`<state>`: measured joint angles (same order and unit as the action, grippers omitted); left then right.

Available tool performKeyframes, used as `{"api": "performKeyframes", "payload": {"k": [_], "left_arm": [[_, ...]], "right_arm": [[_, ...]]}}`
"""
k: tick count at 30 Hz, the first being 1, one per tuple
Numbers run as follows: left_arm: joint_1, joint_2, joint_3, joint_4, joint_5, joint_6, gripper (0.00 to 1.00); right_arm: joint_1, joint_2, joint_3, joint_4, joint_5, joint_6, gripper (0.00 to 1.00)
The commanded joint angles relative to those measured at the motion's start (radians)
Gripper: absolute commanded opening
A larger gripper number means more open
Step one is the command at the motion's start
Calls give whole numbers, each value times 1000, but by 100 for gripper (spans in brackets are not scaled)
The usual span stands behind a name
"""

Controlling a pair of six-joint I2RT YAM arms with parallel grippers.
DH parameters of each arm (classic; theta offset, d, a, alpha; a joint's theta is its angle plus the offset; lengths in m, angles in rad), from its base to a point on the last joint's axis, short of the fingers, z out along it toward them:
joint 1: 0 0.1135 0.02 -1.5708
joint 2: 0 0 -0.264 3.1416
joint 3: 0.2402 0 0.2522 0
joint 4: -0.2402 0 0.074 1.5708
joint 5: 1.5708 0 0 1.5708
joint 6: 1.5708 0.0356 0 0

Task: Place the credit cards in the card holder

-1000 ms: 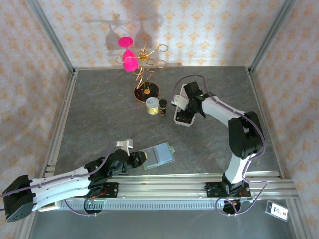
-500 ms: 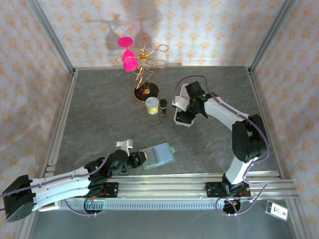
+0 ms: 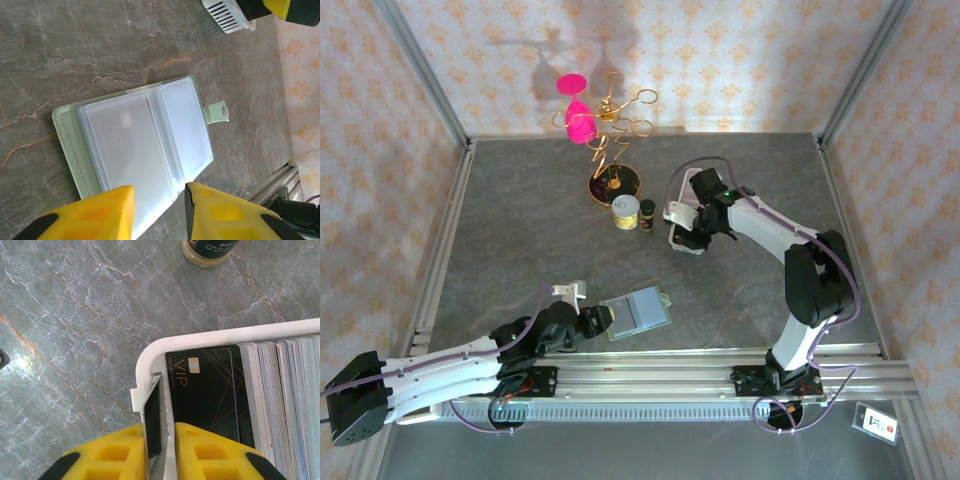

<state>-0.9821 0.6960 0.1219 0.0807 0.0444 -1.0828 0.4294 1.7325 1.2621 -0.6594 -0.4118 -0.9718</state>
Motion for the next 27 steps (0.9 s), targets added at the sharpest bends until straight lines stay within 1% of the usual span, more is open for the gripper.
{"api": "performKeyframes", "payload": {"k": [1, 7, 11, 13, 16, 18, 22, 23, 25, 26, 27], "left_arm": [[-1, 1, -10, 24, -17, -5, 33], [0, -1, 14, 0, -27, -1, 34], [0, -21, 59, -45, -50, 3, 37], [-1, -43, 78, -62, -67, -4, 37], [0, -86, 101, -44, -77, -17, 38], [0, -112, 116, -12, -83, -21, 39], [-1, -121, 137, 143, -93, -44, 42], [0, -114, 138, 204, -95, -55, 44], [0, -88, 135, 329, -99, -78, 46], [-1, -69, 134, 399, -102, -93, 47], [-3, -50, 131, 454, -108, -105, 47]], "right_arm": [[3, -14, -6, -21, 13, -7, 15], [5, -76, -9, -1, 35, -8, 0], [6, -206, 9, 15, -23, 62, 0], [5, -294, -5, 38, -74, 134, 0], [5, -454, -75, 104, -143, 269, 0], [5, -587, -168, 224, -166, 433, 0], [8, -855, -440, 638, -117, 1053, 0], [11, -909, -506, 738, -111, 1232, 0], [30, -984, -613, 898, -91, 1525, 0], [54, -1014, -667, 976, -60, 1648, 0], [85, -1037, -702, 1026, -11, 1733, 0]]}}
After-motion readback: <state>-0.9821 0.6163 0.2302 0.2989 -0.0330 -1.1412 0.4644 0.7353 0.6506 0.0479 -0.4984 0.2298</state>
